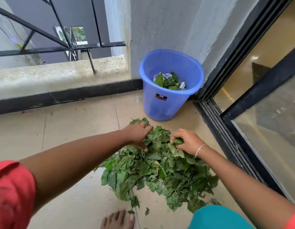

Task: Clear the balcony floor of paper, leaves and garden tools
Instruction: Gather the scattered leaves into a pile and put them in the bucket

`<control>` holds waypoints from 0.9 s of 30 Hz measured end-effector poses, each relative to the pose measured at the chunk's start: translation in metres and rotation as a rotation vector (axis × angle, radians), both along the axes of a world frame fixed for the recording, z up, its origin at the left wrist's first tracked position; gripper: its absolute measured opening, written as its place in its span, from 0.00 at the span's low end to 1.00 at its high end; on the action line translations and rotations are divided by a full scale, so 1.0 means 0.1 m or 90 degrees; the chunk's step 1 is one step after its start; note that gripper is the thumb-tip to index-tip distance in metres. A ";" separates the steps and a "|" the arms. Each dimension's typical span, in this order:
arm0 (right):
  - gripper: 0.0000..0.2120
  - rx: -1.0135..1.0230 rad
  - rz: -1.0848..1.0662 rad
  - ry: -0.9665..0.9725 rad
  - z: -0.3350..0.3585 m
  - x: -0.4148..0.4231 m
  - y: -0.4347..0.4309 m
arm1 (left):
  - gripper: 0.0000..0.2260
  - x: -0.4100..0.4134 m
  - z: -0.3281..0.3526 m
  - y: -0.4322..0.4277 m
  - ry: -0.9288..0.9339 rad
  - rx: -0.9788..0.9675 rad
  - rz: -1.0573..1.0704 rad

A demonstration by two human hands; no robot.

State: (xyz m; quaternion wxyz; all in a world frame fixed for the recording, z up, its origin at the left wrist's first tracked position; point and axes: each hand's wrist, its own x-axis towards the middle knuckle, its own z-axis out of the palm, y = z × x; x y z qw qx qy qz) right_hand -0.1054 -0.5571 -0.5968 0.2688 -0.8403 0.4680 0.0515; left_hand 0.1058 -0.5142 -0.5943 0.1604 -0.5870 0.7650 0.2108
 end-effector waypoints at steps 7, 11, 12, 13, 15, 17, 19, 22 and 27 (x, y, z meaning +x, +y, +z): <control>0.16 0.177 -0.058 -0.064 0.59 0.07 -0.19 | 0.44 -0.06 0.09 -0.12 0.094 -0.025 0.023; 0.15 0.157 -0.052 -0.149 1.24 0.16 -0.49 | 0.43 0.01 0.07 -0.20 0.138 -0.046 0.056; 0.14 0.148 -0.056 -0.170 1.43 0.21 -0.58 | 0.44 0.04 0.06 -0.22 0.140 -0.049 0.065; 0.13 0.138 -0.063 -0.189 1.61 0.26 -0.68 | 0.44 0.06 0.05 -0.24 0.141 -0.049 0.075; 0.12 0.104 -0.080 -0.219 1.90 0.40 -0.93 | 0.45 0.09 0.03 -0.27 0.138 -0.049 0.093; 0.14 0.061 -0.105 -0.247 2.05 0.57 -1.18 | 0.45 0.12 0.01 -0.29 0.133 -0.045 0.103; 0.14 0.024 -0.124 -0.235 2.05 0.75 -1.39 | 0.46 0.13 -0.03 -0.28 0.131 -0.042 0.112; 0.20 0.038 -0.138 -0.141 1.86 0.92 -1.56 | 0.46 0.14 -0.09 -0.25 0.131 -0.032 0.122; 0.28 -0.024 -0.169 -0.100 1.58 0.90 -1.48 | 0.46 0.22 -0.20 -0.13 0.130 0.001 0.150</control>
